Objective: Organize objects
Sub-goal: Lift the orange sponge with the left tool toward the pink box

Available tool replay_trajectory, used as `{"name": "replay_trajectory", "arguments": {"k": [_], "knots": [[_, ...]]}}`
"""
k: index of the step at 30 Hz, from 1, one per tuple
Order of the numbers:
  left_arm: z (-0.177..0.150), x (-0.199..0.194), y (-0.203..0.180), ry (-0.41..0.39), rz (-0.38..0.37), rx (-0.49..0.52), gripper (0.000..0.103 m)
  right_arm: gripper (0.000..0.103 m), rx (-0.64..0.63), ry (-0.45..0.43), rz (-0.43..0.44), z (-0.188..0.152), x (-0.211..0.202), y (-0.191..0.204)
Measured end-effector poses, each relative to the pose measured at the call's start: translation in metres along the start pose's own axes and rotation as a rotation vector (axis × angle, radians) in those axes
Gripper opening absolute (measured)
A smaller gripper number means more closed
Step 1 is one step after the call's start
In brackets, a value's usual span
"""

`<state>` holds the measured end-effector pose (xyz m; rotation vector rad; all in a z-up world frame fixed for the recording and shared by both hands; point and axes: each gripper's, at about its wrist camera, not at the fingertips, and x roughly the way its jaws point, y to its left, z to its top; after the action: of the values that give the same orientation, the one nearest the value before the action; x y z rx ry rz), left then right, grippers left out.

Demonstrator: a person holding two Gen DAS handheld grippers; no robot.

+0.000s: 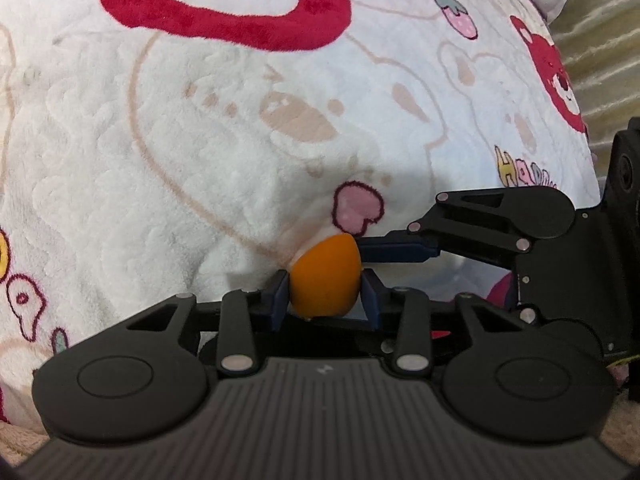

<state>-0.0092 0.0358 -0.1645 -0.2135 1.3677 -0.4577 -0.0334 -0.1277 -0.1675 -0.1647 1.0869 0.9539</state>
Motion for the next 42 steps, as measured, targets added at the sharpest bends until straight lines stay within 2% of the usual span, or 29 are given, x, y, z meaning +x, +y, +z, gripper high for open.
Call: {"name": "replay_trajectory", "arguments": {"k": [10,17,28,35,42], "knots": [[0.006,-0.023,-0.015,-0.094,0.004,0.035,0.036,0.050,-0.063,-0.046,-0.062,0.008,-0.021,0.007],[0.028,-0.055,-0.019,-0.137,-0.035,0.068,0.035,0.050,-0.155,-0.090,-0.086,0.030,-0.047,0.011],[0.054,-0.105,-0.046,-0.226,-0.019,0.113,0.035,0.051,-0.184,-0.201,-0.148,0.060,-0.093,0.018],[0.065,-0.127,-0.058,-0.242,-0.024,0.125,0.035,0.051,-0.167,-0.225,-0.178,0.074,-0.119,0.023],[0.075,-0.153,-0.079,-0.290,0.020,0.177,0.036,0.051,-0.185,-0.279,-0.230,0.086,-0.141,0.030]]}}
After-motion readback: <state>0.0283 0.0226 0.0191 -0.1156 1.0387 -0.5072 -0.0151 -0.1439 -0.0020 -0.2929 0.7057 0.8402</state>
